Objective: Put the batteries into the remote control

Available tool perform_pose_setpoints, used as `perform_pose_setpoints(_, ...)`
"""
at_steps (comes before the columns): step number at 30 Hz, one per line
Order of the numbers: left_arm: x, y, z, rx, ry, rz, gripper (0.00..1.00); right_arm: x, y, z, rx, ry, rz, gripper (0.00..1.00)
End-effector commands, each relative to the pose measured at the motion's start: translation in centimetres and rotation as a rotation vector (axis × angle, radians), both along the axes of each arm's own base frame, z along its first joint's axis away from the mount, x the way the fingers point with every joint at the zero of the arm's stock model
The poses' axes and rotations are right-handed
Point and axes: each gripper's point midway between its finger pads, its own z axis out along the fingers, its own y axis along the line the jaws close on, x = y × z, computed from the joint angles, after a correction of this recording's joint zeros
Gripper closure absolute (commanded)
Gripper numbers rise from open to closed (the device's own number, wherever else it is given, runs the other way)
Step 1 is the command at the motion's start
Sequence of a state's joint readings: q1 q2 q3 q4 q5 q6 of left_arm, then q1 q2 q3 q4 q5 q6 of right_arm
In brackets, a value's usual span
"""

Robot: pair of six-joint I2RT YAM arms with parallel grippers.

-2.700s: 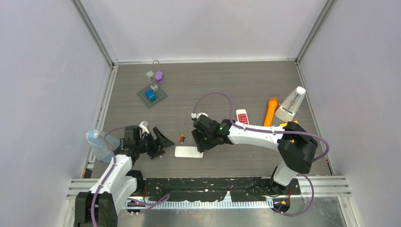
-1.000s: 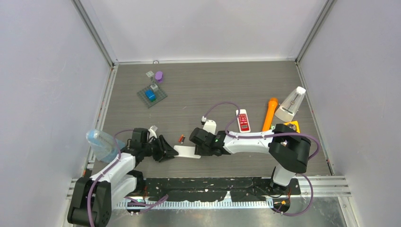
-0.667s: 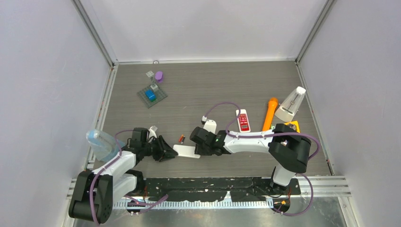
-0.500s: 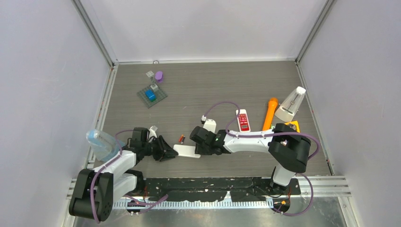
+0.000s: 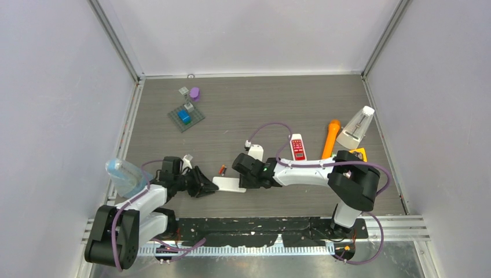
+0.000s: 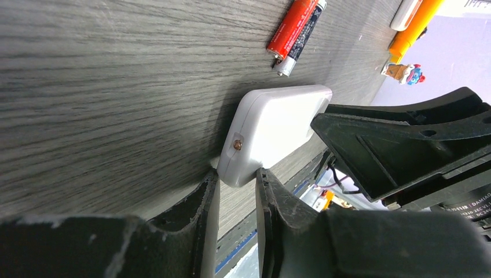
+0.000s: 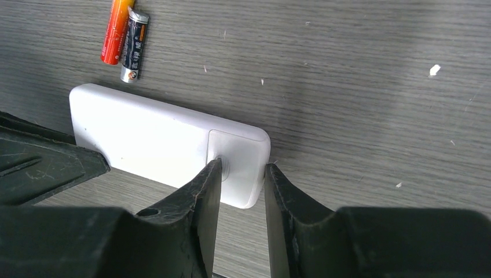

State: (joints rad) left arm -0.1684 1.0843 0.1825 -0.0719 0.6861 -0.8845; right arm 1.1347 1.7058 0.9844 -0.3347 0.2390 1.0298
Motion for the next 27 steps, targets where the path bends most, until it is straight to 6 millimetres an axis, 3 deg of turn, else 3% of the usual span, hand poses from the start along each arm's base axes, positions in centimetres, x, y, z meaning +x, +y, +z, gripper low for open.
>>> perform_pose_setpoints(1,-0.9,-0.7,-1.3,-0.017,-0.006,-0.023,0.84,-1.6,9.6,3.6,0.425,-0.002,0.173,0.78)
perform_pose_setpoints(5,-1.2,-1.1,-1.4,-0.052,0.014,-0.013,0.87,-2.2,10.4,3.7,0.552,0.045,0.164,0.79)
perform_pose_setpoints(11,-1.0,-1.1,-1.3,-0.051,0.009,-0.008,0.89,-2.3,9.7,2.7,0.545,0.088,0.105,0.8)
perform_pose_setpoints(13,-0.5,-1.0,-0.9,-0.034,-0.008,-0.013,0.87,-1.7,8.7,2.8,0.48,0.064,0.078,0.75)
perform_pose_setpoints(14,-0.2,-0.9,-0.6,-0.018,-0.022,-0.014,0.85,-0.8,8.4,3.3,0.453,0.025,0.055,0.68)
perform_pose_setpoints(15,0.5,-0.8,0.0,0.003,-0.049,-0.018,0.82,-0.8,7.2,3.2,0.387,0.007,0.063,0.63)
perform_pose_setpoints(16,0.6,-0.5,0.2,0.035,-0.05,-0.024,0.78,0.0,6.8,4.0,0.361,-0.04,0.048,0.49)
perform_pose_setpoints(18,1.4,0.2,1.2,0.103,-0.097,-0.038,0.67,0.9,4.7,5.0,0.253,-0.125,0.073,0.32)
perform_pose_setpoints(20,2.3,0.9,2.3,0.163,-0.144,-0.042,0.53,1.8,3.2,7.5,0.204,-0.224,0.106,0.19)
perform_pose_setpoints(24,3.6,1.9,4.4,0.244,-0.217,-0.036,0.33,3.0,1.5,10.9,0.086,-0.408,0.265,0.08)
perform_pose_setpoints(27,4.2,2.8,5.5,0.302,-0.248,-0.011,0.23,3.4,1.1,12.1,0.006,-0.509,0.426,0.05)
